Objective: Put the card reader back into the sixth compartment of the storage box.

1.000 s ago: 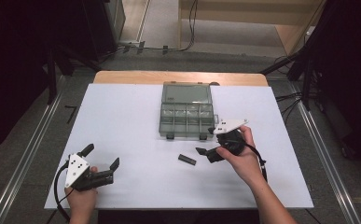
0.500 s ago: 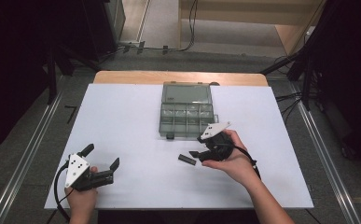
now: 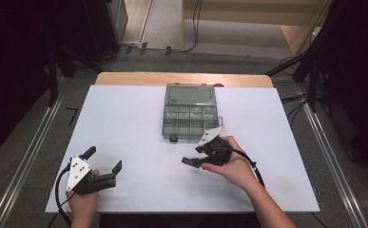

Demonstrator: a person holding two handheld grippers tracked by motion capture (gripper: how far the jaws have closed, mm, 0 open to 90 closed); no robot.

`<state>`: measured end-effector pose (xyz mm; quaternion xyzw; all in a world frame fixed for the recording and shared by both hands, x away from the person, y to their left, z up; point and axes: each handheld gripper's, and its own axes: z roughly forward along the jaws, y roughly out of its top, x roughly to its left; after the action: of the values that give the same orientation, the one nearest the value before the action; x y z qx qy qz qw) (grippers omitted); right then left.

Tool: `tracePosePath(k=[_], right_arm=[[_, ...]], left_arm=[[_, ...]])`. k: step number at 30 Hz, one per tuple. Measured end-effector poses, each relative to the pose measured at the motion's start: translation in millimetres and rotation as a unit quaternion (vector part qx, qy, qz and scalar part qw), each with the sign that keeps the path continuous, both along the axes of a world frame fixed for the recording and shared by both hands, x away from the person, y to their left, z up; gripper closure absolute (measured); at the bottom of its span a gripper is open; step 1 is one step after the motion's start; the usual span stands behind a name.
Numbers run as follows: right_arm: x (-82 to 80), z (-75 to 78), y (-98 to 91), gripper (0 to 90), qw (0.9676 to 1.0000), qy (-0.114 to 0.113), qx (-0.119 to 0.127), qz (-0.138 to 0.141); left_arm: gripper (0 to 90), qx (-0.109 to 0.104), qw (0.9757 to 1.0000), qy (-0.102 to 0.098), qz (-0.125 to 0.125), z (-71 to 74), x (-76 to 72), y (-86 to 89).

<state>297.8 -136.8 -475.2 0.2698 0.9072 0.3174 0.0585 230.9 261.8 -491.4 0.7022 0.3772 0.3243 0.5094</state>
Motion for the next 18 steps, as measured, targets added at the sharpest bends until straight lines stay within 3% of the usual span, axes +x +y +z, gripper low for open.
tracePosePath(k=[11,18], right_arm=[[1.0,-18.3,9.2,54.5,0.9998,0.010,-0.020,0.003],[-0.5,-23.5,11.8,57.7,0.9993,0.000,-0.036,0.007]], left_arm=[[0.0,0.002,1.0000,0.000,0.000,0.0,-0.1,-0.2],[0.0,0.001,1.0000,0.000,0.000,-0.1,0.0,-0.3]])
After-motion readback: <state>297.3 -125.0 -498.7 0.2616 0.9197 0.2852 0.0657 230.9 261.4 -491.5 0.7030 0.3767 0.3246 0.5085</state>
